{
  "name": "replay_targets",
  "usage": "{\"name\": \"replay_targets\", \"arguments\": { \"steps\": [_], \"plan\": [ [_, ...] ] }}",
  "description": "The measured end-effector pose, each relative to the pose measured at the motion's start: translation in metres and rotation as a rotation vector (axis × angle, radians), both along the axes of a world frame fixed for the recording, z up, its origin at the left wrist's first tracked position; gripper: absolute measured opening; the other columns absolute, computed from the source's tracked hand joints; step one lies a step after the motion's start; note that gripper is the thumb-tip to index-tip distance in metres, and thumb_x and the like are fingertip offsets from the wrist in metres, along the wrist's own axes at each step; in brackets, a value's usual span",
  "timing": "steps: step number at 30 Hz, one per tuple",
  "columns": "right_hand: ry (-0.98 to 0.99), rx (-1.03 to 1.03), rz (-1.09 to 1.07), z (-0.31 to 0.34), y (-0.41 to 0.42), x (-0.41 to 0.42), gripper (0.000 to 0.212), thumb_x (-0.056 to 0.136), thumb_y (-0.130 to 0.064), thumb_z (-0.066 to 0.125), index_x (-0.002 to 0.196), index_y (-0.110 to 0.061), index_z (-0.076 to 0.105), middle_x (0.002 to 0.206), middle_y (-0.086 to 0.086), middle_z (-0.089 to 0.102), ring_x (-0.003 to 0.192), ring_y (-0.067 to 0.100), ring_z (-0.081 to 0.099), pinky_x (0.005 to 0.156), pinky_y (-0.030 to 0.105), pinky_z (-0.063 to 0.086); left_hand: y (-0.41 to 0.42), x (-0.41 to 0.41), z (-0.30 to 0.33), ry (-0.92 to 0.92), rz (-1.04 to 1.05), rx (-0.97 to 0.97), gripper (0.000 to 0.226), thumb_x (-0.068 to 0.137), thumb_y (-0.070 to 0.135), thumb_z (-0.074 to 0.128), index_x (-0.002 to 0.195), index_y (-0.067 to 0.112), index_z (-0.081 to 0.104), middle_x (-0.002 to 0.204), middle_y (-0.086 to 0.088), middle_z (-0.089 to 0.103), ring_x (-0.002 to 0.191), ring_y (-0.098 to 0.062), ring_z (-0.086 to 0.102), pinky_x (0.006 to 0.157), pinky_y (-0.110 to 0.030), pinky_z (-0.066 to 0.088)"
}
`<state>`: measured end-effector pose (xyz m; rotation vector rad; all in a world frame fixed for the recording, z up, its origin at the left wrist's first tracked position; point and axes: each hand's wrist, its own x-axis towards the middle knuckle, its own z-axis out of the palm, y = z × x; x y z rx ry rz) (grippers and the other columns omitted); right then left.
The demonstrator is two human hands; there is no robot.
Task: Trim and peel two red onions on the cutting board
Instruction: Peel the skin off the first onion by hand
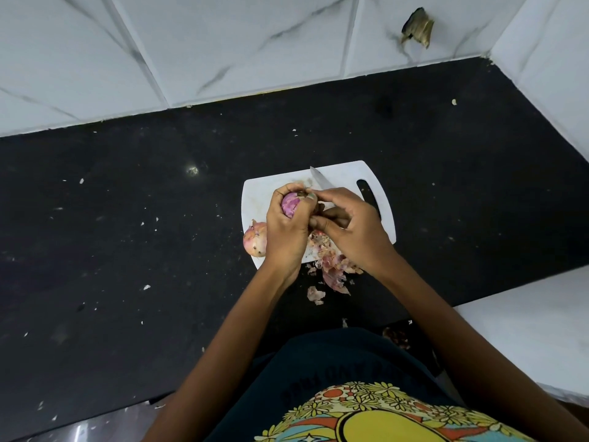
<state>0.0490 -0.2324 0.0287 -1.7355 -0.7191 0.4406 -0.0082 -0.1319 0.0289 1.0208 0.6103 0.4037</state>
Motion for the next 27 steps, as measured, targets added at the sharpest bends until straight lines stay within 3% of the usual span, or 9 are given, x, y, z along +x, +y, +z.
{"name": "replay_targets", "arguments": {
  "steps": [2,4,11,15,17,21,24,27],
  "plan": [
    [-0.051,-0.006,-0.004,-0.0002,0.0016,-0.0028,0.042,0.082,-0.007,0.071,0.122,-0.013,0.060,0.111,-0.006,0.058,0.096,0.013,0.066,0.085,0.022,0.053,-0.0006,0.0001,-0.0006,-0.005,0.035,-0.010,0.008,0.085,0.015,0.058,0.088,0.022,0.060,0.095,-0.008,0.060,0.089,-0.031,0.056,0.086,-0.049,0.051],
    [-0.095,-0.001,-0.013,-0.0010,0.0030,-0.0060,0.043,0.080,-0.006,0.072,0.121,-0.010,0.060,0.111,-0.004,0.057,0.093,0.012,0.066,0.082,0.018,0.053,-0.0003,0.0002,-0.0014,-0.006,0.070,-0.032,0.014,0.093,0.012,0.052,0.085,0.020,0.061,0.095,-0.007,0.060,0.091,-0.030,0.055,0.090,-0.053,0.048],
    [-0.080,0.021,-0.042,-0.0023,0.0039,-0.0102,0.044,0.077,-0.006,0.076,0.118,-0.013,0.062,0.113,-0.003,0.057,0.091,0.014,0.066,0.081,0.019,0.054,0.0012,-0.0005,-0.0036,-0.028,0.089,-0.017,0.033,0.100,0.016,0.034,0.084,0.018,0.063,0.093,-0.003,0.063,0.095,-0.026,0.057,0.084,-0.046,0.049],
    [0.008,0.065,-0.061,0.0026,0.0023,-0.0103,0.043,0.077,-0.003,0.074,0.115,-0.021,0.061,0.116,-0.001,0.058,0.090,0.008,0.065,0.081,0.018,0.053,0.0043,0.0011,-0.0002,0.003,0.050,-0.080,0.039,0.103,0.016,0.027,0.096,0.017,0.066,0.099,0.000,0.067,0.097,-0.017,0.064,0.081,-0.035,0.055],
    [0.069,0.078,-0.065,0.0049,-0.0001,-0.0089,0.043,0.079,-0.002,0.072,0.116,-0.020,0.060,0.118,-0.001,0.059,0.092,0.008,0.065,0.080,0.018,0.053,0.0065,-0.0005,0.0001,-0.046,-0.008,-0.150,0.037,0.103,0.017,0.028,0.106,0.014,0.064,0.105,-0.001,0.065,0.096,-0.013,0.063,0.077,-0.028,0.056],
    [0.115,0.086,-0.071,0.0061,-0.0036,-0.0070,0.041,0.082,-0.003,0.070,0.120,-0.015,0.060,0.119,0.001,0.059,0.095,0.012,0.066,0.081,0.024,0.055,0.0071,-0.0033,0.0012,-0.106,-0.118,-0.160,0.026,0.102,0.015,0.036,0.115,0.013,0.058,0.110,-0.004,0.059,0.094,-0.012,0.062,0.078,-0.027,0.054],
    [0.078,0.086,-0.064,0.0061,-0.0040,-0.0062,0.041,0.083,-0.003,0.068,0.119,-0.020,0.059,0.119,0.001,0.059,0.101,0.016,0.065,0.089,0.033,0.055,0.0040,-0.0027,0.0018,-0.124,-0.145,-0.113,0.027,0.085,0.007,0.059,0.111,0.016,0.056,0.101,-0.007,0.060,0.088,-0.016,0.062,0.080,-0.031,0.054],
    [0.031,0.060,-0.057,0.0038,-0.0038,-0.0062,0.043,0.081,-0.001,0.069,0.120,-0.019,0.059,0.119,0.000,0.059,0.101,0.016,0.065,0.090,0.035,0.054,0.0018,-0.0022,0.0012,-0.090,-0.106,-0.053,0.035,0.072,0.004,0.065,0.102,0.020,0.058,0.098,-0.006,0.061,0.091,-0.023,0.061,0.085,-0.038,0.054]
  ]
}}
